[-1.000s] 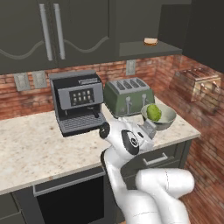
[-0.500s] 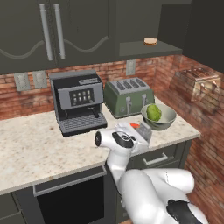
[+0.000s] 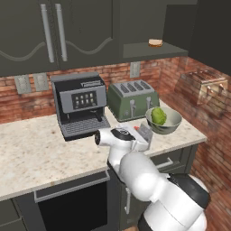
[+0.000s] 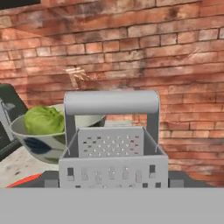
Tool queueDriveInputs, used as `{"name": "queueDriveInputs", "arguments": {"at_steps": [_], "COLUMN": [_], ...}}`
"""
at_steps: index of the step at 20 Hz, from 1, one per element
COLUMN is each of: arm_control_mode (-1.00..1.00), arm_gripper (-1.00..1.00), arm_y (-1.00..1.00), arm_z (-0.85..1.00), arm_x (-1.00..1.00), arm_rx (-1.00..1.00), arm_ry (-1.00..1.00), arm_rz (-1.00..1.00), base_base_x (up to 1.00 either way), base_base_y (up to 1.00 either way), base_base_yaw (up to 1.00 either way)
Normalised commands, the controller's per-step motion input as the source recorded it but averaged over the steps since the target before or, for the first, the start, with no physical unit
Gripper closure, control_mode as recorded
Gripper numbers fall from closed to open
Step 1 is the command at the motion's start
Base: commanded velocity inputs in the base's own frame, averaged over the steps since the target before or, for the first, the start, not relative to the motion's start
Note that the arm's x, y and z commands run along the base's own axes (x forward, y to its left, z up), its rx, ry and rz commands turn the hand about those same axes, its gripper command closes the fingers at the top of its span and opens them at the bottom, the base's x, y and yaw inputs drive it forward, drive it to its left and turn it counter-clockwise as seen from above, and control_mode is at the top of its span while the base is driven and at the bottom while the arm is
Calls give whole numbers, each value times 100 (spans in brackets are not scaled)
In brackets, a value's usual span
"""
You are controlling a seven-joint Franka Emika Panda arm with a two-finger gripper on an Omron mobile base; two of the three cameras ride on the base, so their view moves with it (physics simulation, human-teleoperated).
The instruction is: Pick the cheese from the fridge and the cheese grater from the cabinet and place them next to the salad bowl.
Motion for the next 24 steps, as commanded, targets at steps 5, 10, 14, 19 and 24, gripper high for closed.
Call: {"name": "queueDriveInputs", "arguments": {"at_steps": [5, 10, 14, 19, 24], "arm_control_mode": [-100, -100, -100, -100, -100], "arm_gripper": [100, 100, 100, 100, 100], "arm_y": [0, 0, 0, 0, -2], "arm_z": [-32, -18, -1, 0, 0], "arm_x": [7, 18, 9, 2, 0], "arm_rx": [0, 0, 0, 0, -3], "arm_ry": [0, 0, 0, 3, 15], "arm_rz": [0, 0, 0, 0, 0], "base_base_x": [0, 0, 0, 0, 0], "base_base_y": [0, 0, 0, 0, 0], "base_base_yaw": [0, 0, 0, 0, 0]}}
